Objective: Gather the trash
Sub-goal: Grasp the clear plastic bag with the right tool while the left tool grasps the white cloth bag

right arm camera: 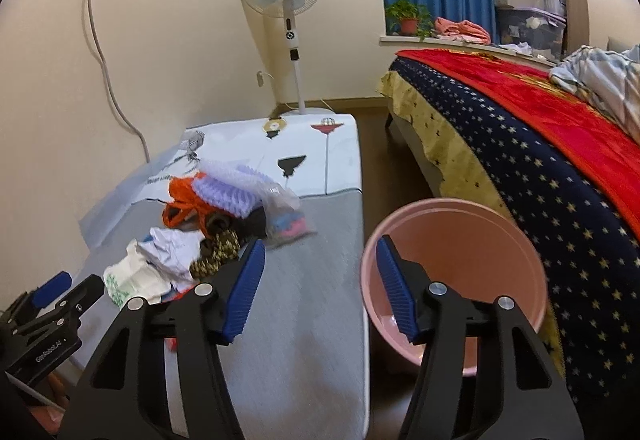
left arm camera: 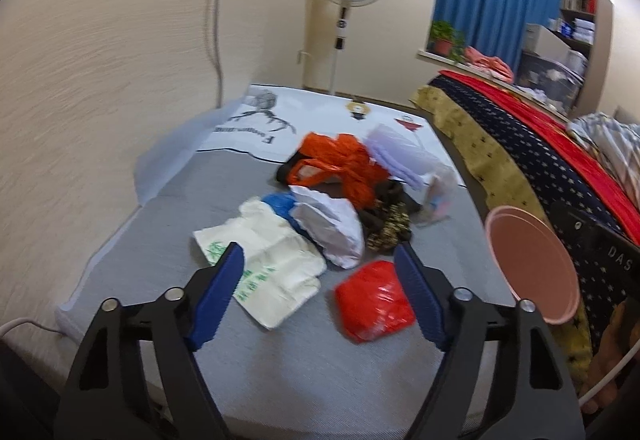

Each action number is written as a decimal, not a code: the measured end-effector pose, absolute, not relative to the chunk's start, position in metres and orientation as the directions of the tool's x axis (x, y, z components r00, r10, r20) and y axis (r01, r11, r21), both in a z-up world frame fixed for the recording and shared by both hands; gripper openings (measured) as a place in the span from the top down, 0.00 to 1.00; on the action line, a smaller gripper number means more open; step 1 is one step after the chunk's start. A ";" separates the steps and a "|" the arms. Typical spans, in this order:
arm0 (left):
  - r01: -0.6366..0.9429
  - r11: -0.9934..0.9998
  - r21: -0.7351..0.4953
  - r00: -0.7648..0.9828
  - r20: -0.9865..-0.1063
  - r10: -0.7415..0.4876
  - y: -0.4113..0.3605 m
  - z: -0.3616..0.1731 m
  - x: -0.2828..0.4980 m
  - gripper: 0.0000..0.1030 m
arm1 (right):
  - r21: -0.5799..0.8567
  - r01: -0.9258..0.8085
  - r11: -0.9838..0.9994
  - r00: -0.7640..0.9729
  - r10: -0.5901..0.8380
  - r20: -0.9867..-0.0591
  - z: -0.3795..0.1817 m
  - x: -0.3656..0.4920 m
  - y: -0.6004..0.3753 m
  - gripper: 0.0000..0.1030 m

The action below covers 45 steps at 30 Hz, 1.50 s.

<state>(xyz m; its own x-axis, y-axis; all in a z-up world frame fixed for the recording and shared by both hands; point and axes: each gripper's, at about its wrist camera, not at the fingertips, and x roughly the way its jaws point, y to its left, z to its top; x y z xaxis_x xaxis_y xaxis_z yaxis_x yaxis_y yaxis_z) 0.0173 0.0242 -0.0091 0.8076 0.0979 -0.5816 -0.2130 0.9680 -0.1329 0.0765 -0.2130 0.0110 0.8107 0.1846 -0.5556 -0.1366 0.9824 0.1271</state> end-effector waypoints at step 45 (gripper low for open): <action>-0.425 0.893 -0.147 0.637 -0.749 0.180 0.091 -0.078 0.087 0.33 | 0.164 -0.222 0.961 0.671 0.272 -0.690 -0.070 0.222 -0.148 0.71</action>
<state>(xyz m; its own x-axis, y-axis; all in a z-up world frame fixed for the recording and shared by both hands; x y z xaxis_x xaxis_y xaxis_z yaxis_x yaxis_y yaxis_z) 0.0866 0.0912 -0.0778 0.6372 0.1800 -0.7494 -0.4253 0.8930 -0.1471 0.2218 -0.1482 -0.0695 0.6712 0.2721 -0.6895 -0.2216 0.9613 0.1636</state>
